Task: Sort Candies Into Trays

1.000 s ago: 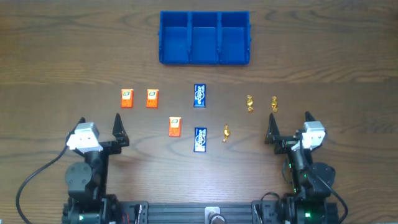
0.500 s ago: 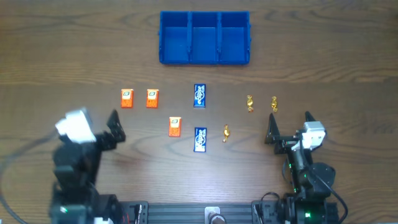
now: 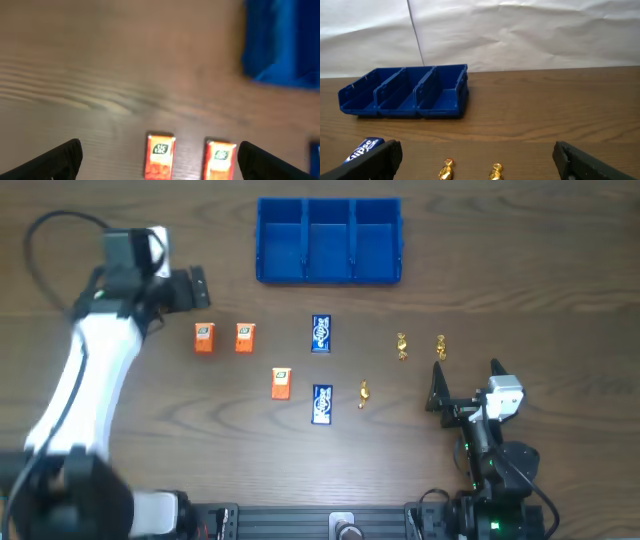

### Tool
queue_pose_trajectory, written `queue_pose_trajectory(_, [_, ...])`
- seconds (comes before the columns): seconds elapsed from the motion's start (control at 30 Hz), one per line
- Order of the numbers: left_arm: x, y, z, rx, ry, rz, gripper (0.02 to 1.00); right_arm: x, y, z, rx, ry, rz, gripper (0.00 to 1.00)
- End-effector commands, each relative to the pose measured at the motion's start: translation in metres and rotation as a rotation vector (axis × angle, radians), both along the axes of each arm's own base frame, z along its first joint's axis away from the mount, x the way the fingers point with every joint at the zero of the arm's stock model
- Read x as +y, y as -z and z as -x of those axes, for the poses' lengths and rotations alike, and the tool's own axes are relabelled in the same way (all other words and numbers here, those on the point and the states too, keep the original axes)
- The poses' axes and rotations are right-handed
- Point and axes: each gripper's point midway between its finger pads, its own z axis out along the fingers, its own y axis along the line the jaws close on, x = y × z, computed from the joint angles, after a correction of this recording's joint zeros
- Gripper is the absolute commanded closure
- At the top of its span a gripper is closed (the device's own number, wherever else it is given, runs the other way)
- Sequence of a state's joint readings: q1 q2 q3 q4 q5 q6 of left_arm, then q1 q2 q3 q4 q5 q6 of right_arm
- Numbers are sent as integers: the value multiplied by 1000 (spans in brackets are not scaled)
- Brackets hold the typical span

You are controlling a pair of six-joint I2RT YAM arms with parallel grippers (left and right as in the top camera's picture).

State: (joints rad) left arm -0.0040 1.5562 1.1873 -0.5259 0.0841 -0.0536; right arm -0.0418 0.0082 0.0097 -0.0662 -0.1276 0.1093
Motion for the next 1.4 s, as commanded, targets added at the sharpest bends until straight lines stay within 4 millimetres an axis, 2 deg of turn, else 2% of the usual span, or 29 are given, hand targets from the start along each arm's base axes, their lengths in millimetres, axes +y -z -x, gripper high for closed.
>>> queue_pose_trajectory(0.03, [-14, 63, -2, 169, 87, 5, 20, 0, 0, 0, -1, -1, 6, 3])
queue_pose_trajectory(0.2, [-15, 103, 14, 307, 113, -2, 20, 0, 0, 0, -1, -1, 6, 3])
queue_pose_trajectory(0.4, [-14, 124, 30, 403, 148, -15, 23, 0, 0, 0, -1, -1, 6, 3])
queue_pose_trajectory(0.63, [-16, 142, 35, 454, 152, -13, 29, 0, 0, 0, -1, -1, 6, 3])
queue_pose_trajectory(0.73, [-15, 146, 36, 464, 152, -16, 130, 0, 0, 0, -1, -1, 6, 3])
queue_pose_trajectory(0.93, [-14, 149, 37, 474, 145, -23, 467, 0, 0, 0, -1, -1, 6, 3])
queue_pose_trajectory(1.03, [-12, 149, 38, 475, 142, -29, 564, 0, 0, 0, -1, -1, 6, 3])
queue_pose_trajectory(1.3, [-15, 148, 35, 468, 115, -55, 693, 0, 0, 0, -1, -1, 6, 3])
queue_pose_trajectory(1.37, [-18, 139, 26, 444, 93, -47, 687, 0, 0, 0, -1, -1, 6, 3])
queue_pose_trajectory(1.4, [-20, 128, 19, 423, 88, -44, 687, 0, 0, 0, -1, -1, 6, 3])
